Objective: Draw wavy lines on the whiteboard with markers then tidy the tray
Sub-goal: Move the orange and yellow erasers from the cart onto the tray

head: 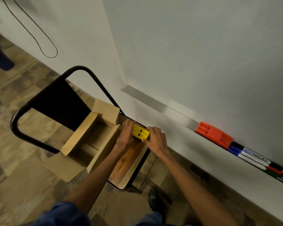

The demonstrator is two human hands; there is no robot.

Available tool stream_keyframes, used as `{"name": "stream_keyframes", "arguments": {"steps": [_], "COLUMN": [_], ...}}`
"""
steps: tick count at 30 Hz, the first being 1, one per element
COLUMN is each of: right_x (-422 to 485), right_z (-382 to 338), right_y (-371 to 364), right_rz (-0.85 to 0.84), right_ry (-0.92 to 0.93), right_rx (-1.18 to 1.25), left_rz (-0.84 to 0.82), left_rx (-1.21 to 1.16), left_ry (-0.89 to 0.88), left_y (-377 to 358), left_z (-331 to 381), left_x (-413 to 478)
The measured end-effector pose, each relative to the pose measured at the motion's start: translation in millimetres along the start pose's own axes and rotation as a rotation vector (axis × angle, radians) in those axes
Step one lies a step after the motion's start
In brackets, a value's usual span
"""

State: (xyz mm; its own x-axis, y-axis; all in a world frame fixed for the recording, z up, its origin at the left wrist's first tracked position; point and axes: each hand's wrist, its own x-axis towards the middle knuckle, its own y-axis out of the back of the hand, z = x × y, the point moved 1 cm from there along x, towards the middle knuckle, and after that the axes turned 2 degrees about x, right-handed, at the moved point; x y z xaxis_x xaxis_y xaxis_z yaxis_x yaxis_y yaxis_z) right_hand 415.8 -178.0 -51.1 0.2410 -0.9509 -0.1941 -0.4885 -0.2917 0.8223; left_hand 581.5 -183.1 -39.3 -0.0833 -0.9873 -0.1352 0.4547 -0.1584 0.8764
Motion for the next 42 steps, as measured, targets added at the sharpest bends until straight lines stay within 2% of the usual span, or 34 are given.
{"name": "stream_keyframes", "arguments": {"steps": [4, 9, 15, 21, 25, 30, 42], "right_x": [12, 20, 22, 13, -3, -37, -182], "right_z": [-13, -16, -14, -6, 7, 44, 182], "right_y": [-14, -26, -28, -12, 9, 50, 164], "right_rz": [-0.026, -0.030, -0.002, 0.085, 0.159, 0.265, 0.540], "right_ry": [0.006, 0.003, 0.026, 0.047, 0.046, 0.007, -0.225], "right_rx": [-0.012, -0.040, 0.001, 0.021, 0.048, 0.059, 0.033], "left_rz": [-0.050, -0.082, 0.045, -0.010, 0.033, 0.058, -0.007], "left_rx": [-0.022, 0.086, 0.133, 0.147, 0.182, 0.166, 0.043], "left_ry": [0.001, 0.001, -0.091, -0.142, -0.198, -0.333, -0.732], "left_y": [-8, -21, -20, -14, -9, -13, -80], "left_z": [-16, -30, -28, -14, 12, 63, 282], "left_x": [8, 17, 19, 14, 10, 8, -20]}}
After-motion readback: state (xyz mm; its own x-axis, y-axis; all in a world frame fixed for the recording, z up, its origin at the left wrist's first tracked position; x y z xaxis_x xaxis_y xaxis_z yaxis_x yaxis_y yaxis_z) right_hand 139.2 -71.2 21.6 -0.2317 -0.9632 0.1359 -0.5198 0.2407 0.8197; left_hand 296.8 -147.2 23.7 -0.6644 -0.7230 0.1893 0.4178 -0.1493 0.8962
